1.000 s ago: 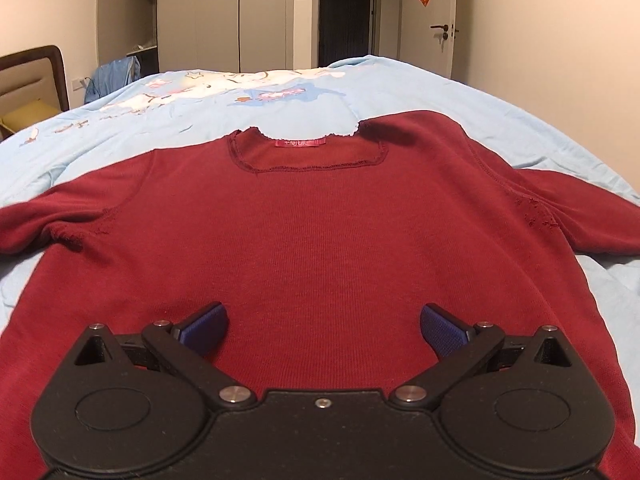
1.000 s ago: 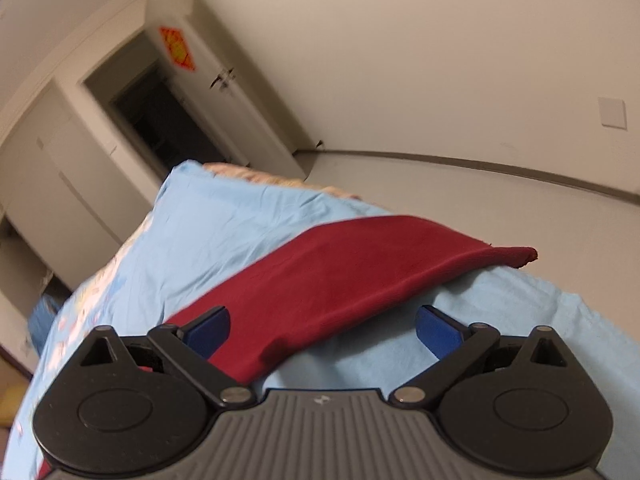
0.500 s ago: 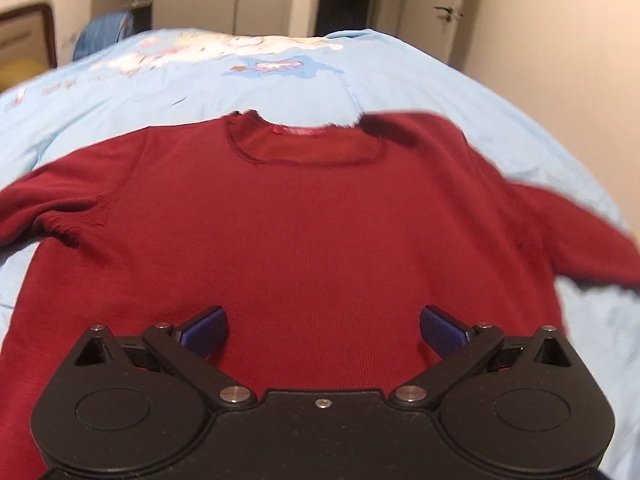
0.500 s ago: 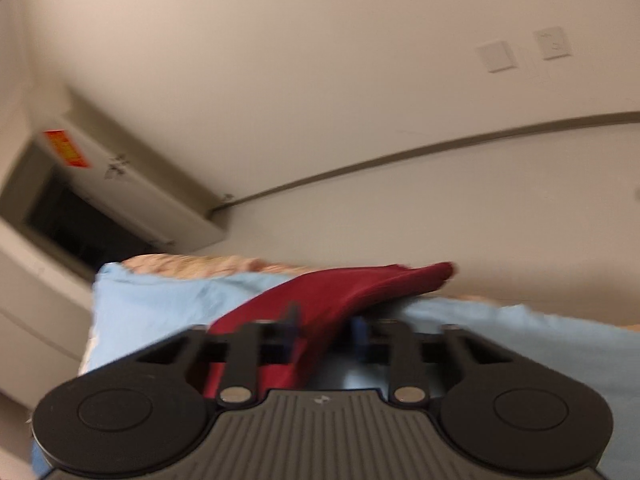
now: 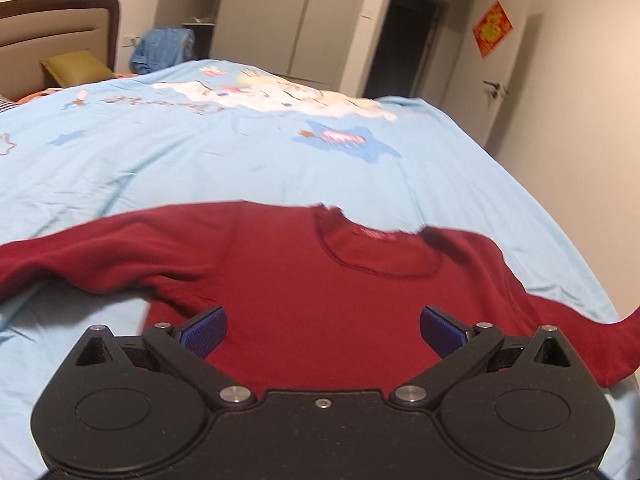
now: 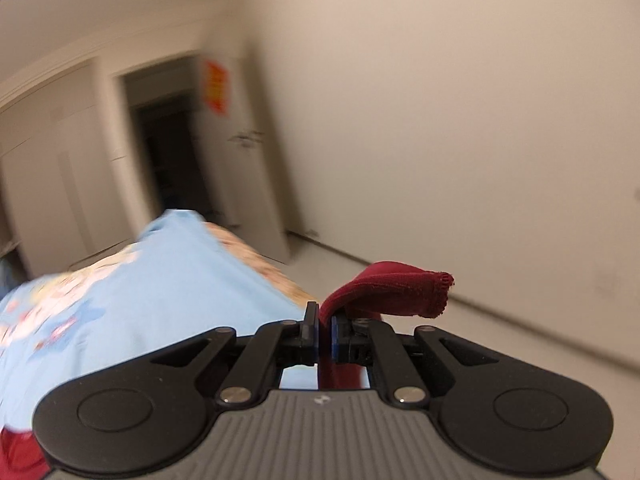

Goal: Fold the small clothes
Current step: 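Carry the held sleeve across the sweater body with the right gripper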

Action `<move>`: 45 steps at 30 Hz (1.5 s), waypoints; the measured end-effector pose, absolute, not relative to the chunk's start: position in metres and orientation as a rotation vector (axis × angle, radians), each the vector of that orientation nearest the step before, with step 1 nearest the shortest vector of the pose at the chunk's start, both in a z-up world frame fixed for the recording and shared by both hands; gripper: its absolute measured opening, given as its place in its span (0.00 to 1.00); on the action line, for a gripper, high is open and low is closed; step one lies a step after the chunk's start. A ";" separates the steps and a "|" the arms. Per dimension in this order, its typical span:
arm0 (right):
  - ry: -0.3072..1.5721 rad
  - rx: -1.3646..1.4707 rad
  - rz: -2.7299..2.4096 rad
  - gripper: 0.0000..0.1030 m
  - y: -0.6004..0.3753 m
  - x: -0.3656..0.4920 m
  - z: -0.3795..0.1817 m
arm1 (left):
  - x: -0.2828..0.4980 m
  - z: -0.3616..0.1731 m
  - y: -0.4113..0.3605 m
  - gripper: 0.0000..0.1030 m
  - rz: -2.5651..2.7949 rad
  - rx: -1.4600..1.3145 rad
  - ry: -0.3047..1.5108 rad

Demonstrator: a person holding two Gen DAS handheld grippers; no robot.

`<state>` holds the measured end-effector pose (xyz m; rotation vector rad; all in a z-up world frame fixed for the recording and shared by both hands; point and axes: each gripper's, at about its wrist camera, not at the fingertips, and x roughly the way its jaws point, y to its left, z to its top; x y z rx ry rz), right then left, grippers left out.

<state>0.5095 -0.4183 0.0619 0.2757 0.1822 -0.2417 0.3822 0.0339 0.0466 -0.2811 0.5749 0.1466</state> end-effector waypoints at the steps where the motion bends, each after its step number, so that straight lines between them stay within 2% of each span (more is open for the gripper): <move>1: 0.166 0.238 -0.204 0.06 -0.402 0.512 0.071 | 0.380 0.049 0.039 0.99 0.158 -0.285 0.569; 7: 0.113 -0.009 -0.027 0.06 -0.289 0.526 0.108 | 0.360 0.059 0.080 0.99 0.231 -0.334 0.539; 15: 0.059 -0.434 0.133 0.06 -0.113 0.511 0.105 | 0.327 0.069 0.135 0.99 0.330 -0.363 0.503; 20: 0.047 -0.682 0.230 0.06 -0.012 0.472 0.065 | 0.310 0.067 0.160 0.99 0.378 -0.398 0.497; 27: 0.035 -0.919 0.380 0.06 0.065 0.422 0.000 | 0.295 0.058 0.179 0.99 0.426 -0.431 0.509; 33: 0.071 -1.079 0.488 0.06 0.098 0.399 -0.051 | 0.290 0.051 0.179 0.99 0.434 -0.436 0.524; 39: 0.076 -1.178 0.558 0.06 0.098 0.382 -0.078 | 0.292 0.047 0.177 0.99 0.435 -0.440 0.538; 42: 0.081 -1.198 0.608 0.11 0.094 0.374 -0.081 | 0.294 0.046 0.173 0.99 0.429 -0.434 0.543; 44: 0.087 -1.171 0.620 0.29 0.090 0.369 -0.080 | 0.296 0.043 0.170 0.99 0.424 -0.429 0.549; 45: 0.096 -1.147 0.623 0.35 0.087 0.368 -0.077 | 0.299 0.042 0.168 0.99 0.421 -0.426 0.554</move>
